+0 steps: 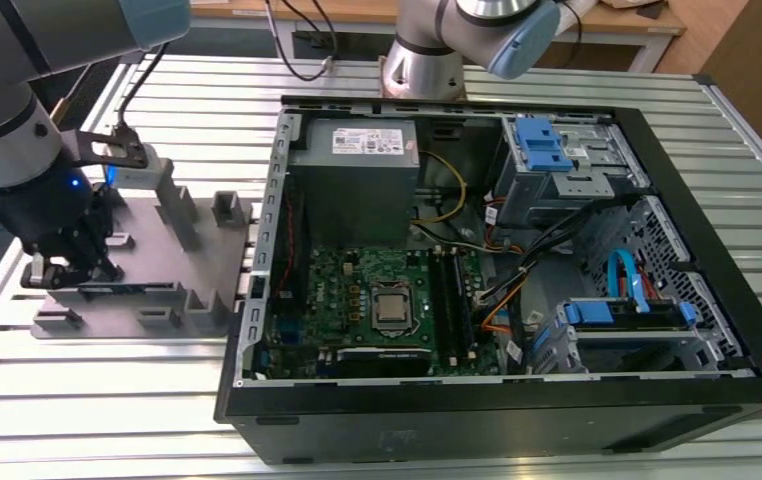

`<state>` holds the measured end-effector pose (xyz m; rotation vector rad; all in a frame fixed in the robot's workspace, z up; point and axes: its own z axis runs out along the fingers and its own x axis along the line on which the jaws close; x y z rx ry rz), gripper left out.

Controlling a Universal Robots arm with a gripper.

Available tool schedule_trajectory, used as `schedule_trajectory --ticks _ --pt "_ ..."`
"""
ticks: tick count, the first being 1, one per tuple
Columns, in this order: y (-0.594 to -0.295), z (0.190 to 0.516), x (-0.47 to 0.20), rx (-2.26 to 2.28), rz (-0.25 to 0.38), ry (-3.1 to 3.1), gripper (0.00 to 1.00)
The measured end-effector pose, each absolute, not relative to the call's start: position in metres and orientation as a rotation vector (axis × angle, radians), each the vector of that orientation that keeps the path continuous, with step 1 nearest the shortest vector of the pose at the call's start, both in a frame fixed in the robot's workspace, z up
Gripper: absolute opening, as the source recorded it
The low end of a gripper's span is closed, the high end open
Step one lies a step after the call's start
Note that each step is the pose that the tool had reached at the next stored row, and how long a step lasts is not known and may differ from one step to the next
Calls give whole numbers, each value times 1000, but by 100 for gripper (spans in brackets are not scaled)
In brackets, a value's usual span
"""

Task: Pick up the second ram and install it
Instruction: 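Pick up the second ram and move it above second insertion slot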

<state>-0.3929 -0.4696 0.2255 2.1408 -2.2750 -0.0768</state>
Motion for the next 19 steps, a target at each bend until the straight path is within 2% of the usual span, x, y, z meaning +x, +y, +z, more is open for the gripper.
schedule_trajectory --ticks 14,15,16,17,18,19 --pt "-470 225 -393 2158 -38 -2292 11" --pt "-470 225 -393 2159 -36 -2293 17" --pt "-470 225 -393 2160 -34 -2294 17" --pt "-470 225 -393 2160 -32 -2295 23" --pt "-470 225 -393 2161 -30 -2296 23" --pt "-470 225 -393 2162 -28 -2297 30"
